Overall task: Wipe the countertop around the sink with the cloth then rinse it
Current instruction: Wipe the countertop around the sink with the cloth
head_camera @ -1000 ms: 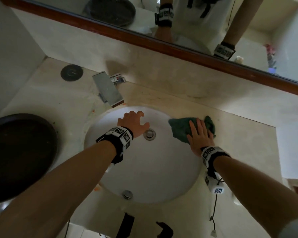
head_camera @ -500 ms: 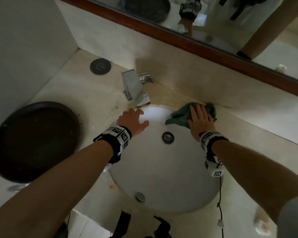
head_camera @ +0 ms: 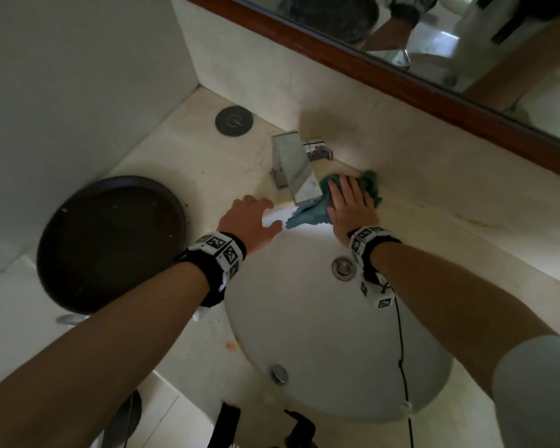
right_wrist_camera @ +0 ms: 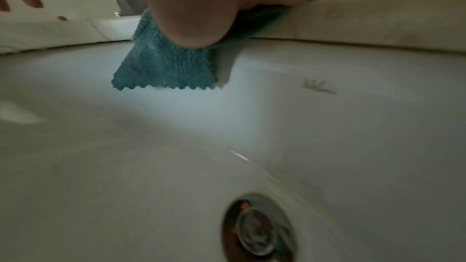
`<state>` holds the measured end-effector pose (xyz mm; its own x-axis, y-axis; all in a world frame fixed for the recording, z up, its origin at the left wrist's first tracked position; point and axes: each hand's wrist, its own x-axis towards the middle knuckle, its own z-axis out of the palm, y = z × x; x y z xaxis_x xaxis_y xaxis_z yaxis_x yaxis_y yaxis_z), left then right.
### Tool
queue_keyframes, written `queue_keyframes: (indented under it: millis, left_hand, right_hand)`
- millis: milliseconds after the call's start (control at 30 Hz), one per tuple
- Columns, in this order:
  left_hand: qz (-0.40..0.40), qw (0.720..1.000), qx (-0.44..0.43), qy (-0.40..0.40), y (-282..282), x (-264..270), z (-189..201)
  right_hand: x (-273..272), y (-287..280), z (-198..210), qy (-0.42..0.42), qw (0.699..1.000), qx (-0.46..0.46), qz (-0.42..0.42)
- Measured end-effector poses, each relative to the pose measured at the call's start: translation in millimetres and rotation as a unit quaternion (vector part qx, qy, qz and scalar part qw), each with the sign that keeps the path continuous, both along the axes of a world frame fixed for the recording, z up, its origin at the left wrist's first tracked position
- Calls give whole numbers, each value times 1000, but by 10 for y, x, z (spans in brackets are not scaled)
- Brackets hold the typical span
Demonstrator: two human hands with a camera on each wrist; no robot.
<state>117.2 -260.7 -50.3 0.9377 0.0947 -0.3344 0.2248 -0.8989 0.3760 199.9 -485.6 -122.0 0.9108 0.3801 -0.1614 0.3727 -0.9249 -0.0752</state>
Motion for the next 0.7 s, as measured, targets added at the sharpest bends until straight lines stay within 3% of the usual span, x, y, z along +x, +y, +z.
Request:
queue_keyframes:
  millis: [267,500,700]
  left_hand:
    - [12,999,44,1,105,-65,3]
    - [6,998,58,-19,167,-42,50]
    - [4,997,65,-30,322,-68,87]
  right_hand:
    - [-12,154,-41,-8,1000,23,8]
    - [-130,-234,-51,-15,996,1,-90]
    - [-154,-1,-28,-12,990,10,-142]
